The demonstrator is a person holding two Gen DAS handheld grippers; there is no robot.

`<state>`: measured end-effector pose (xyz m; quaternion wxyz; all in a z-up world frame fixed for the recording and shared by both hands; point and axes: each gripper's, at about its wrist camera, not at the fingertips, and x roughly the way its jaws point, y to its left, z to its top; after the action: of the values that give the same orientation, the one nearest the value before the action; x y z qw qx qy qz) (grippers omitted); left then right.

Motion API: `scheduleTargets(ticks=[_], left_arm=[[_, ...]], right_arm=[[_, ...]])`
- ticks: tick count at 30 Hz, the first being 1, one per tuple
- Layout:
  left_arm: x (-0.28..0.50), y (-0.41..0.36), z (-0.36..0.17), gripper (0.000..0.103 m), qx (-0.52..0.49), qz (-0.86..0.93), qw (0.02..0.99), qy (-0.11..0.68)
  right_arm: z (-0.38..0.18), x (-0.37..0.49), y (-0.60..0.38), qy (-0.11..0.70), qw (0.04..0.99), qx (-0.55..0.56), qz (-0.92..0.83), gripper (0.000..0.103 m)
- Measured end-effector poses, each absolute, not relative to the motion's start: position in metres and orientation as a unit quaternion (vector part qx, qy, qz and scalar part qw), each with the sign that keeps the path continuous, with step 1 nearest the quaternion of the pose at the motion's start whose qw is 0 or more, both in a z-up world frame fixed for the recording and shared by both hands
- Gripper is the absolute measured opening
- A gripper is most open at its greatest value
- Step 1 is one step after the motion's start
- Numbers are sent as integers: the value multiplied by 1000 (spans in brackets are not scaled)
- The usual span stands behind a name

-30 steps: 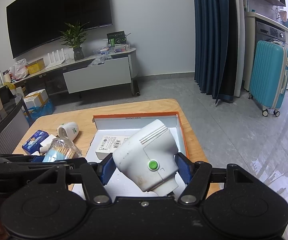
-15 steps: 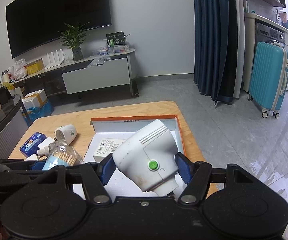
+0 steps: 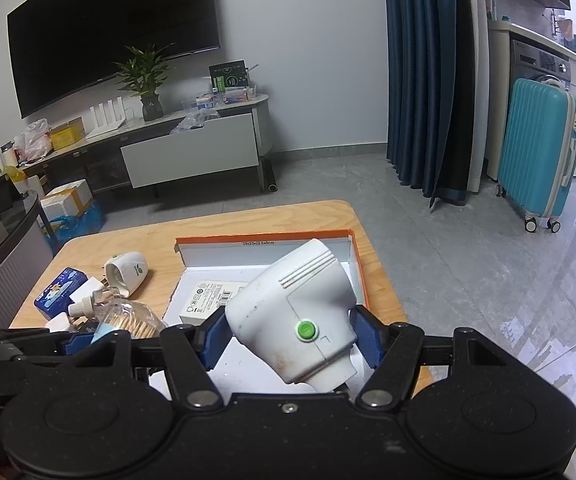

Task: Organize rigid objects
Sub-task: 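Carry the toothpick jar and white diffuser over the open box with both tools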

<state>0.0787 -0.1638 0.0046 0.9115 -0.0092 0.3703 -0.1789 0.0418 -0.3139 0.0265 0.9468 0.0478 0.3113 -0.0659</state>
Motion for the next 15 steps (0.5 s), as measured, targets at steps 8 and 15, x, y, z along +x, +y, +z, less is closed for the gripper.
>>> scheduleTargets(ticks=[8,15], left_arm=[[83,-166,-1,47,-9,-181,909,376],[87,-170,-4,47,-9,-185,906,381]], right_arm=[[22,51,-316,321,944,48,-65,78],[16,60,-320,331,940,53,-66,78]])
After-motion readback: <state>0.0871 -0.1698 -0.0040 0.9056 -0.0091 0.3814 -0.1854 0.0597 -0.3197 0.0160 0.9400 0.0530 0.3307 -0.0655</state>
